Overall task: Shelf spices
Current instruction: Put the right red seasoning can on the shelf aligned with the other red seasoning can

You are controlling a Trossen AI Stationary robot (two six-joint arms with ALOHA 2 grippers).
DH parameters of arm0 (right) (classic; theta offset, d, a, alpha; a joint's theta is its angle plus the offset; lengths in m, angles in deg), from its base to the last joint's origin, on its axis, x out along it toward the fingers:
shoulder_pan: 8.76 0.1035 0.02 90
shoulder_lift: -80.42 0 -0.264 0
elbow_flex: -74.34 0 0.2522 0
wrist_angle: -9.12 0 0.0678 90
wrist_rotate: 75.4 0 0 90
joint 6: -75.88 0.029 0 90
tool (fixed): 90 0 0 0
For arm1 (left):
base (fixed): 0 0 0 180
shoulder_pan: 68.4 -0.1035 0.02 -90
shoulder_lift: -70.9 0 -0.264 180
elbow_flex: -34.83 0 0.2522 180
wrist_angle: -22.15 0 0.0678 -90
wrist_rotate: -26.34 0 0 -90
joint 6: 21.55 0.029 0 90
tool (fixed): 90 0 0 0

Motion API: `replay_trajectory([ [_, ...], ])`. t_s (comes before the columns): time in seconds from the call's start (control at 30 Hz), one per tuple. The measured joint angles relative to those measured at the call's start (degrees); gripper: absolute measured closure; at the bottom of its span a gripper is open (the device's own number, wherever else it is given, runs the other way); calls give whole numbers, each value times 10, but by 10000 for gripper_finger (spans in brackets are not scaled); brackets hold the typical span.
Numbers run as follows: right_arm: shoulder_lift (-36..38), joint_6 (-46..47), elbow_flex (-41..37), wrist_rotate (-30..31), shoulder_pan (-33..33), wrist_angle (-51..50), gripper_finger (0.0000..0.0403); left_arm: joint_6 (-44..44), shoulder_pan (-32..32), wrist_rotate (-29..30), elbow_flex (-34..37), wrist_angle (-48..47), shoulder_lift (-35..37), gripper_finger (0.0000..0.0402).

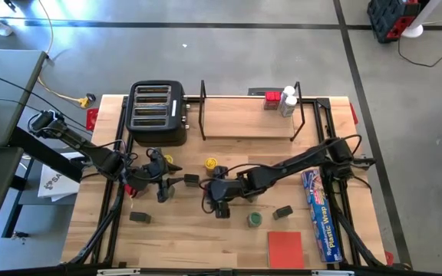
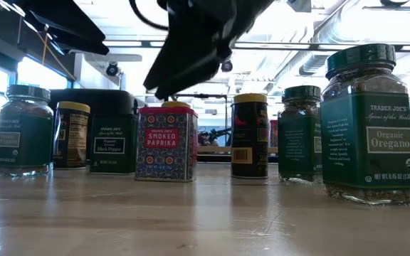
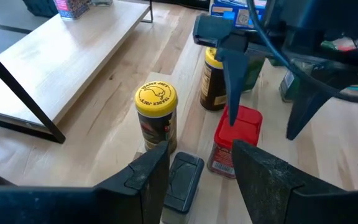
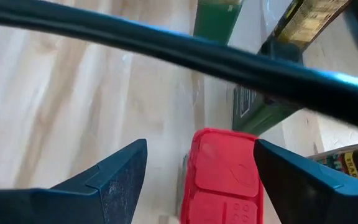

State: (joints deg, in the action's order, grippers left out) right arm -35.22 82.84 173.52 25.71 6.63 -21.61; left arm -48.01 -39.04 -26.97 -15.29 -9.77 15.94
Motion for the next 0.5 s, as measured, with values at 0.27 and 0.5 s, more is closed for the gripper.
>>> replay_trajectory([
  [0.27, -24, 35, 2, 6, -4, -5, 111, 0, 0, 0, 0, 0, 0, 234],
  [0.5, -34, 34, 2, 20, -4, -3, 111, 0, 0, 0, 0, 0, 0, 234],
])
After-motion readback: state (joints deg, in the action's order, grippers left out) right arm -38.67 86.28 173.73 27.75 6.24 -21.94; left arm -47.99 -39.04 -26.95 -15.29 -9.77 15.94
